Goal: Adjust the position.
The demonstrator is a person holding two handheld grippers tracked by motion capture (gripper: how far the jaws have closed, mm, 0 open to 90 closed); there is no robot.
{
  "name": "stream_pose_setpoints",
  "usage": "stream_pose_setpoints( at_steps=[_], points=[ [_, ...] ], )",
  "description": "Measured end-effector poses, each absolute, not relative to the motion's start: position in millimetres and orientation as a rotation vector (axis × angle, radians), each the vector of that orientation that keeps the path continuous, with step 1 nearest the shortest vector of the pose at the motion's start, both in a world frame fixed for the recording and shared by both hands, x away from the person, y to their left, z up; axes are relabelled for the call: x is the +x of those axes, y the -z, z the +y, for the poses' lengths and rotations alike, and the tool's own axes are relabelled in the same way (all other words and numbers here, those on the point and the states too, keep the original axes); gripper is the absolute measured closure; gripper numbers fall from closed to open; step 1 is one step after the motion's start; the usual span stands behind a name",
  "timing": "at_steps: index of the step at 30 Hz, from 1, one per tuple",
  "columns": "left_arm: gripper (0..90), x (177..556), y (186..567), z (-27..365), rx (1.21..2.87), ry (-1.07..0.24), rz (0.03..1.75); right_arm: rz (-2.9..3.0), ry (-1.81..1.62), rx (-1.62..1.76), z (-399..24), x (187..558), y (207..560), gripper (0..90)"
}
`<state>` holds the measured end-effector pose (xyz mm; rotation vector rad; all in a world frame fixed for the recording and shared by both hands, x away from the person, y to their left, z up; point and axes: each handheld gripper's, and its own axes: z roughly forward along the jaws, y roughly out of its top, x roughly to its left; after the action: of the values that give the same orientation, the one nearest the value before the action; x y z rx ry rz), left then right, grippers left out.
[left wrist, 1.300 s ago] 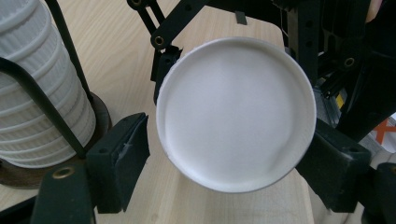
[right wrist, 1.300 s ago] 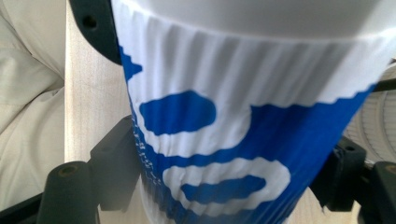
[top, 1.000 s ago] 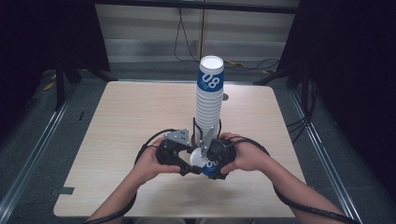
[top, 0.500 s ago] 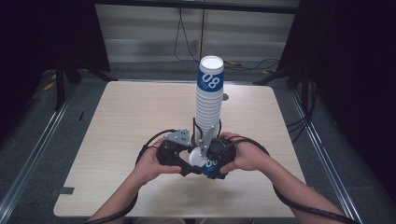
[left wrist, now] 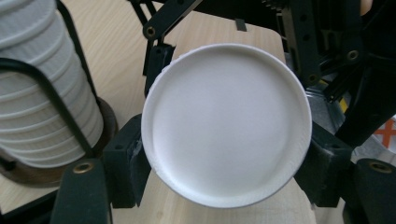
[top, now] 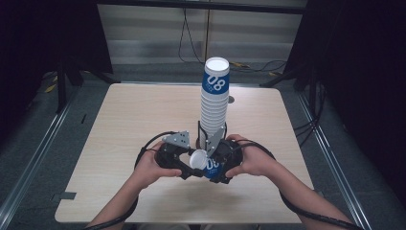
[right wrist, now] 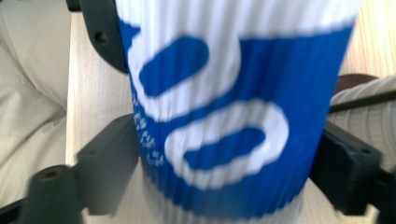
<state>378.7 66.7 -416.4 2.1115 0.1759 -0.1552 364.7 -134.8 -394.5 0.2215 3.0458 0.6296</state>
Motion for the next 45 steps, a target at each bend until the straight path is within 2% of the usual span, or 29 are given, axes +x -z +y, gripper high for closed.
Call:
stream_pose_setpoints(
  at_steps=[24,45],
  points=[
    [29.4,380,415,84,2.083,0.154,0.230,2.929,-0.942,0.410,-178,361,406,12.9],
    [29.3,382,420,92,2.078,0.148,0.268,2.830,-1.164,0.594,-193,354,429,13.0]
  ],
)
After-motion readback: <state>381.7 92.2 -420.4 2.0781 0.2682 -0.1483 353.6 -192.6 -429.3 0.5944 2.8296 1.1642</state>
